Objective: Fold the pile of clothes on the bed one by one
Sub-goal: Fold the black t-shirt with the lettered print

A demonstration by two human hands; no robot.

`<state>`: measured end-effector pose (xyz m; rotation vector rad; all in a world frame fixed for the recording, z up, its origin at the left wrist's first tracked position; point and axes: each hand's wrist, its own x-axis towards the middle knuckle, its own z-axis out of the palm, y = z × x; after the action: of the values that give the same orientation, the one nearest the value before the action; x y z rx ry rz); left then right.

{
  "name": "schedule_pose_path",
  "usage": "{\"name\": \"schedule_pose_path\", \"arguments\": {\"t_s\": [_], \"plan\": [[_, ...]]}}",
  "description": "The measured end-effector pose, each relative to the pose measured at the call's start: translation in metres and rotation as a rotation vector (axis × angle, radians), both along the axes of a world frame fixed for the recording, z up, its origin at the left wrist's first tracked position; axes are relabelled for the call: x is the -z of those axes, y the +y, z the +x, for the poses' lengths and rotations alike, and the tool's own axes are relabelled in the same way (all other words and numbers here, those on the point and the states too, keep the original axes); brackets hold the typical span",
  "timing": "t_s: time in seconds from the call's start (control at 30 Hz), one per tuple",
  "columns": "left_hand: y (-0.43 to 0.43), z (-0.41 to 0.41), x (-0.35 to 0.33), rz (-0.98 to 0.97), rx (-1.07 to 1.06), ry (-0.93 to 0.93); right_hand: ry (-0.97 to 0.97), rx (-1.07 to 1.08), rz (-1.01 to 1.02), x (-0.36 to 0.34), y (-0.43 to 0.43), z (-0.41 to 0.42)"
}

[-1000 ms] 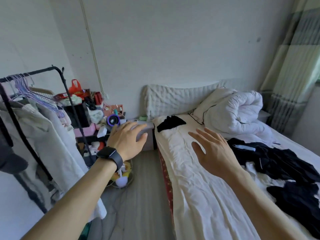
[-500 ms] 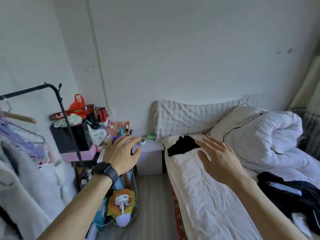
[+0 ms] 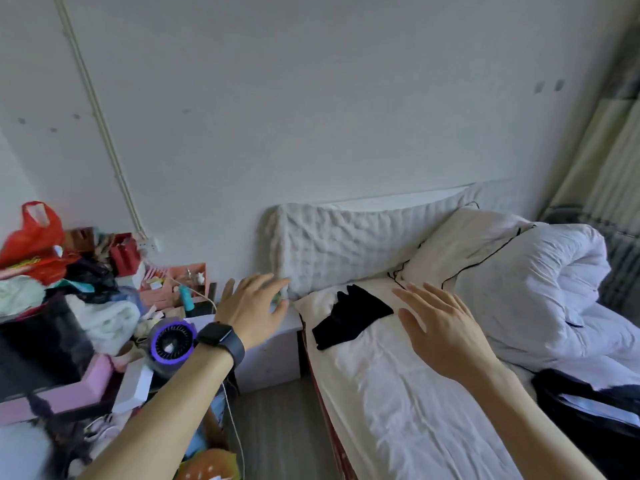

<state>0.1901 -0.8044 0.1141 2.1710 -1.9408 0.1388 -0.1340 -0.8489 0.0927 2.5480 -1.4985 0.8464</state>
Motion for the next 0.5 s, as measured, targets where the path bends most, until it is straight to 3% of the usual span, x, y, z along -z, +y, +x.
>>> {"name": "schedule_pose_path", "arguments": {"t_s": [0.13, 0.5], "plan": [[-0.098, 0.021, 0.039, 0.07, 0.072, -0.062, 0.01, 0.082, 0.092, 0.039, -0.075, 0.025], [-0.328, 0.067, 0.189, 0.457, 0.178, 0.024, 0.037, 0.169, 0.514, 0.164, -0.253, 0.097]]}}
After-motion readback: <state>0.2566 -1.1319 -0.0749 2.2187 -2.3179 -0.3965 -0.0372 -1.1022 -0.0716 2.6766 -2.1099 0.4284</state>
